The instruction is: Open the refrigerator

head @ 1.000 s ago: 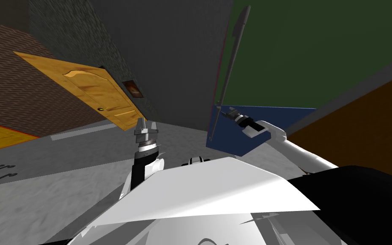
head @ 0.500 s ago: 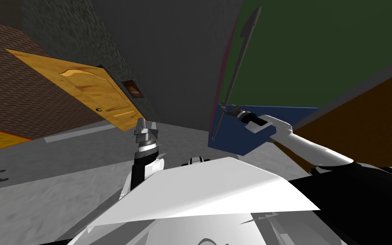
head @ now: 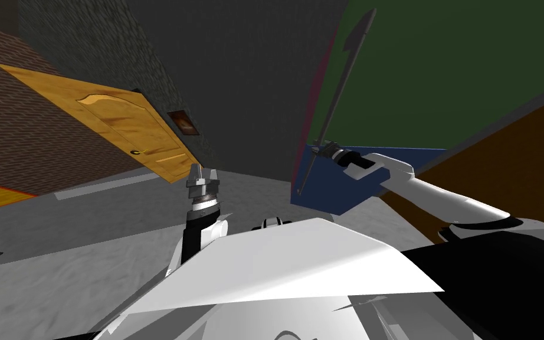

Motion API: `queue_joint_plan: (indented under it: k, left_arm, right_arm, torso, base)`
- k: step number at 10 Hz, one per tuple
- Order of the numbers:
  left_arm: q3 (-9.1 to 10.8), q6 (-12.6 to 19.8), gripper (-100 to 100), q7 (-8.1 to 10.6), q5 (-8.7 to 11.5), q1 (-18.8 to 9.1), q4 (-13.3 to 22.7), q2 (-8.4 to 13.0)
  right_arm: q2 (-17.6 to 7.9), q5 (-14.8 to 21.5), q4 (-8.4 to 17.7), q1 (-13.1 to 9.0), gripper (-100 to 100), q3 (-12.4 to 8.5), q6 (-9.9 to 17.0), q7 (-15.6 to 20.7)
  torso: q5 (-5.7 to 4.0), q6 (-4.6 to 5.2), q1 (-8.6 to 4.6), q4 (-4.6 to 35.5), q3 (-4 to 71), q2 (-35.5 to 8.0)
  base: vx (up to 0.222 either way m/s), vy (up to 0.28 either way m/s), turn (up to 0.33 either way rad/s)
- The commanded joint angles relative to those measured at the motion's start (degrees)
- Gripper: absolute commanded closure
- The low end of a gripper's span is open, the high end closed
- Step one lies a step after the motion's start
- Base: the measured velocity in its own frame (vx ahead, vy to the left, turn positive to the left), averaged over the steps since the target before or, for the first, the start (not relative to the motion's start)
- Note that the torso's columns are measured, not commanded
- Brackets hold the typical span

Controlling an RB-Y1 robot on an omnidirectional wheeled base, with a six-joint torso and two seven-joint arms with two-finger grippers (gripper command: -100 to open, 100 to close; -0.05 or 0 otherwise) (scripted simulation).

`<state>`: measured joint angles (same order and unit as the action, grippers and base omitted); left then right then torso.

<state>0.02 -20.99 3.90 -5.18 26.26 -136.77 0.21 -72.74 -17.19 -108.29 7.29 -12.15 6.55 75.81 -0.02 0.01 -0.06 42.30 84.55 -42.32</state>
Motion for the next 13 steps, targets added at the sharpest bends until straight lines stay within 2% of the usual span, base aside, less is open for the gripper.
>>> queue_joint_plan:
  k: [1,2,4,7,8,9,11,12,13]
  left_arm:
    - [0.0,0.0,0,0.0,0.0,0.0,0.0,0.0]
    - [0.01,0.0,0,0.0,0.0,0.0,0.0,0.01]
    - [0.01,0.0,0,0.0,0.0,-0.01,0.0,0.01]
    - [0.02,0.01,0,0.0,0.0,-0.03,0.02,0.02]
    - [0.02,0.01,0,0.0,0.0,-0.03,0.02,0.02]
    - [0.01,0.01,0,0.0,0.0,-0.02,0.01,0.01]
    - [0.01,0.0,0,0.0,0.0,-0.01,0.0,0.01]
    - [0.02,0.01,0,0.0,0.0,-0.02,0.01,0.02]
    - [0.01,0.01,0,0.0,0.0,-0.01,0.01,0.01]
  right_arm:
    - [-0.1,-0.04,0.02,0.0,-100,-0.04,0.11,0.21]
    - [-0.09,-0.03,0.01,-0.01,100,-0.04,0.1,0.19]
    - [-1.01,-1.62,-3.36,0.53,100,0.49,-1.11,0.77]
    - [-2.37,-3.98,-8.53,1.41,100,1.45,-2.96,1.67]
    - [-2.37,-3.98,-8.53,1.41,100,1.45,-2.96,1.67]
    - [-2.83,-4.77,-10.25,1.7,100,1.77,-3.58,1.97]
    - [-3.73,-6.35,-13.69,2.29,100,2.41,-4.81,2.57]
    - [-3.73,-6.35,-13.69,2.29,100,2.41,-4.81,2.57]
    - [-4.19,-7.14,-15.42,2.58,100,2.73,-5.43,2.87]
  torso:
    - [-0.02,-0.01,-0.09,-0.01,0.01,0.02]
    - [-0.04,0.0,-0.11,-0.01,0.02,0.03]
    - [0.02,-0.05,-0.01,-0.08,-0.08,-0.13]
    - [-0.03,-0.02,-0.09,0.08,-0.19,-0.26]
    - [0.0,0.0,0.07,0.01,-0.03,-0.04]
    - [0.11,-0.03,0.39,-0.12,0.23,0.4]
    - [0.06,-0.03,0.11,-0.08,0.16,0.21]
    - [-0.06,0.01,-0.17,0.03,-0.07,-0.11]
    - [-0.02,0.01,0.02,0.02,-0.02,0.01]
  base:
    - [0.0,0.008,0.001]
    - [0.002,0.001,-0.011]
    - [-0.124,-0.093,-0.018]
    - [-0.278,-0.206,0.004]
    - [-0.172,-0.099,-0.009]
    - [-0.122,-0.076,-0.012]
    - [-0.197,-0.142,0.0]
    - [-0.152,-0.117,0.003]
    - [-0.139,-0.102,-0.012]
